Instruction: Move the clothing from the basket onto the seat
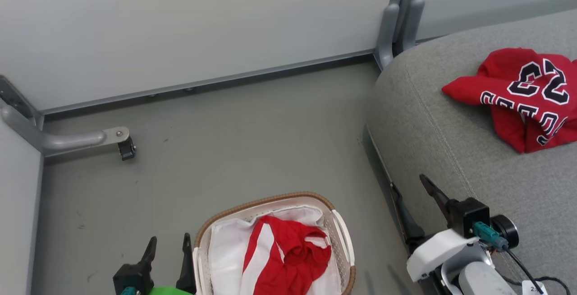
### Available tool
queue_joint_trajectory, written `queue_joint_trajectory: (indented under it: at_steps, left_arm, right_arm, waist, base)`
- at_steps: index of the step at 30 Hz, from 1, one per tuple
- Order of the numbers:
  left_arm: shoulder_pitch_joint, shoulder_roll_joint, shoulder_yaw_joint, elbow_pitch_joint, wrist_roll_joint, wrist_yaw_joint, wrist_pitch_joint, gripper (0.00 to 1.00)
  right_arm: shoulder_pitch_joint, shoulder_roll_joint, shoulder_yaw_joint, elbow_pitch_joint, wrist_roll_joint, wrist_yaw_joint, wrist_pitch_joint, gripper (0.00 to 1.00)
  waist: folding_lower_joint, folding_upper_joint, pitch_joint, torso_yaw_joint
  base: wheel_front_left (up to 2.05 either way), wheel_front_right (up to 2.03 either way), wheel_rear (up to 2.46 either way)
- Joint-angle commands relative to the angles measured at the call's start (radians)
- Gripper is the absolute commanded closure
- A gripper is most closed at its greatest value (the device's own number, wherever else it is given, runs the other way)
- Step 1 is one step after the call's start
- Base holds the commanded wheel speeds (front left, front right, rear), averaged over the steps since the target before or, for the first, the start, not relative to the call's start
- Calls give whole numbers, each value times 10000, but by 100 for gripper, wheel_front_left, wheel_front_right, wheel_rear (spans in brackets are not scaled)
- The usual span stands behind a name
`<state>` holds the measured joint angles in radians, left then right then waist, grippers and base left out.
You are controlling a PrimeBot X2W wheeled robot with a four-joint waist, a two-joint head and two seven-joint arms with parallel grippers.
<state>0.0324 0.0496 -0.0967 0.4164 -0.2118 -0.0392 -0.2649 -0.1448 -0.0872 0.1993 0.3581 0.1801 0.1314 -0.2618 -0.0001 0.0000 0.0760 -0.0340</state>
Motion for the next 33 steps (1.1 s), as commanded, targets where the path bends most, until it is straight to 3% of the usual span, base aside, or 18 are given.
queue_joint_trajectory:
  at_steps: [1,17,33]
  left_arm:
    - [-332,22,-106,52,-135,-77,8,0]
    - [-2512,34,-1181,1626,163,-377,8,0]
    - [-4349,48,-907,2999,1008,-555,8,0]
  right_arm:
    - [-270,-61,43,-149,60,-14,-47,0]
    - [-2026,204,431,-1711,474,-14,-47,0]
    - [-2981,358,516,-2883,944,-14,-47,0]
  waist:
    - [1,0,728,-376]
    - [1,0,3247,-1927]
    - [1,0,5548,-2735]
  base:
    - [0,0,0]
    - [0,0,0]
    - [0,0,0]
